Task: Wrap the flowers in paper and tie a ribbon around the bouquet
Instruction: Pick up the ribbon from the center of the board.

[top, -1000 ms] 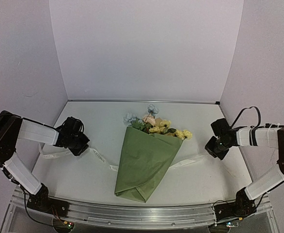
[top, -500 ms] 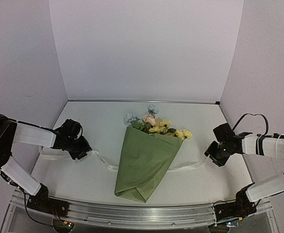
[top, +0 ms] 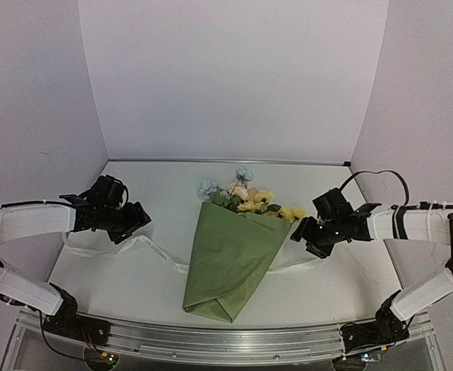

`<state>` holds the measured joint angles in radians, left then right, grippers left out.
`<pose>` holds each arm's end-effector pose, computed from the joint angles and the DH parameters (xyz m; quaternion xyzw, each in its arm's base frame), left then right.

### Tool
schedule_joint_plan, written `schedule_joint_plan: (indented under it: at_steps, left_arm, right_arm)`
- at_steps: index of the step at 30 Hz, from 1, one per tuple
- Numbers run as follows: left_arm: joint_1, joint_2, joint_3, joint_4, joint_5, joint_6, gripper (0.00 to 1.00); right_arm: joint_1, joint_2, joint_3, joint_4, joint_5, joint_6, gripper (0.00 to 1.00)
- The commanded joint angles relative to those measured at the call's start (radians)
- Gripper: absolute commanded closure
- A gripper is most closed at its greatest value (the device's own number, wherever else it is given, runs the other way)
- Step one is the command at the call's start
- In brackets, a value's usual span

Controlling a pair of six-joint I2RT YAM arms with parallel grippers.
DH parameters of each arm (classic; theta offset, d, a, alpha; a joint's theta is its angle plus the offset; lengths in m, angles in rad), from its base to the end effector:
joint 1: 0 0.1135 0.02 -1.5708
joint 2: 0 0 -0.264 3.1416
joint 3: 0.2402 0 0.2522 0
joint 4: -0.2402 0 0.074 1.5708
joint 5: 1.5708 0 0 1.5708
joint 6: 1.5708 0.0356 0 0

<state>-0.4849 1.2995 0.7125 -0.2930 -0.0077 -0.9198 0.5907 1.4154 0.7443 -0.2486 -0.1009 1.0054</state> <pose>0.2269 -0.1192 0.1977 -0.2043 0.9185 -0.2160 0.2608 0.2261 0.1559 0.1819 0.1790 0.9293 0.2621 0.1888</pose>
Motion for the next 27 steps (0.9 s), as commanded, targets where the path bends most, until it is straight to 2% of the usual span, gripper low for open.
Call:
schedule_joint_plan:
  at_steps: [1,5,11,14,16,20,23,27]
  left_arm:
    - [-0.094,0.003,0.070,0.005,-0.001,0.101,0.26]
    - [-0.160,0.068,0.078,0.063,0.097,0.122,0.36]
    - [-0.201,0.105,0.068,0.146,0.195,0.148,0.42]
    - [-0.209,0.135,0.064,0.192,0.246,0.141,0.44]
    - [-0.213,0.155,0.060,0.216,0.267,0.129,0.47]
    - [-0.232,0.210,0.076,0.272,0.294,0.116,0.49]
    - [-0.238,0.263,0.098,0.332,0.319,0.095,0.51]
    - [-0.239,0.334,0.150,0.366,0.333,0.080,0.54]
  right_arm:
    - [0.003,0.154,0.040,0.242,-0.122,0.028,0.37]
    - [0.002,0.266,0.058,0.371,-0.173,0.057,0.40]
    - [0.001,0.344,0.067,0.475,-0.173,0.084,0.50]
    - [0.002,0.375,0.096,0.483,-0.178,0.087,0.61]
    - [0.001,0.386,0.115,0.483,-0.172,0.087,0.73]
    - [-0.013,0.411,0.166,0.480,-0.169,0.066,0.86]
    - [-0.025,0.447,0.228,0.480,-0.185,0.045,0.92]
    - [-0.034,0.479,0.308,0.459,-0.193,0.027,0.94]
